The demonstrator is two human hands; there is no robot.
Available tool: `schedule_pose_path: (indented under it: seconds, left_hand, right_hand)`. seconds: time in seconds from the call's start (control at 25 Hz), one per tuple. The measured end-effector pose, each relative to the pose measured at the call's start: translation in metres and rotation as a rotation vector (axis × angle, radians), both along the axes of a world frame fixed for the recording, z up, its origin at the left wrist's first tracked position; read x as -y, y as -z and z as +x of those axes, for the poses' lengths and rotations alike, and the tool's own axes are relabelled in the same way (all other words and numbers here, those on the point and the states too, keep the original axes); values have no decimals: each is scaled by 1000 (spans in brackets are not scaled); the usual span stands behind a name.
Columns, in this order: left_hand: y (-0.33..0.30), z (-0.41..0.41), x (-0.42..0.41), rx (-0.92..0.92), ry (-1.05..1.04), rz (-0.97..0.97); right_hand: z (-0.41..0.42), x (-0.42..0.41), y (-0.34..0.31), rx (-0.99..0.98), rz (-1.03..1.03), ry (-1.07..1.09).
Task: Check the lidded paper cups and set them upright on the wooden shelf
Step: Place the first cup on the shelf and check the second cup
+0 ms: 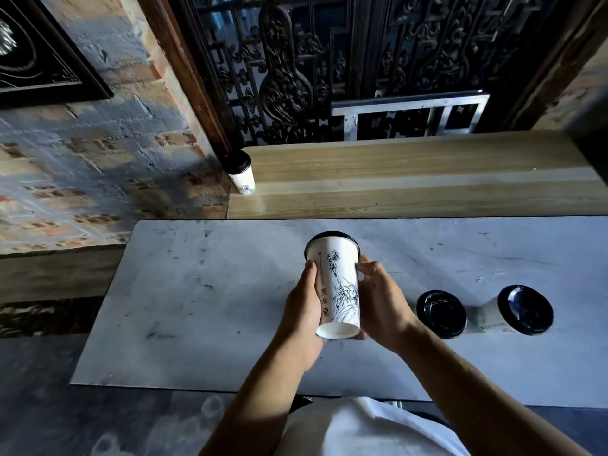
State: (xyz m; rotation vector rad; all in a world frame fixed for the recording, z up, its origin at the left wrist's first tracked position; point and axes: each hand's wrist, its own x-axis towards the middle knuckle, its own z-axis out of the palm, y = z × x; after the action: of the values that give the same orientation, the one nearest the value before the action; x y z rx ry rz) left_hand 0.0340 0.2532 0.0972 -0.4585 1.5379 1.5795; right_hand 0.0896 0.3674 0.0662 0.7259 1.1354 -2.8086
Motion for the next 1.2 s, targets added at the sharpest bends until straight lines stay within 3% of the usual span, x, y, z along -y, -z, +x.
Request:
schedule_pose_path:
  seconds: [0.2, 0.28, 0.48, 0.8, 0.96, 1.2]
  left_hand:
    - [7, 1, 5, -254, 153, -229]
    - [2, 1, 6, -311, 112, -265]
    - [-3, 5, 13, -592, -111, -202]
    - [8, -11, 31, -1111, 135, -157]
    - [13, -16, 34, -1168, 219, -170]
    - [5, -12, 32, -1077, 135, -128]
  right_hand:
    - [8, 2, 0, 16, -11, 20]
    - [10, 1, 1, 21, -14, 11]
    - [10, 5, 3, 60, 24, 29]
    - [18, 8, 17, 88, 44, 21]
    - [18, 4, 16, 148, 72, 6]
    - [15, 1, 15, 191, 105, 25]
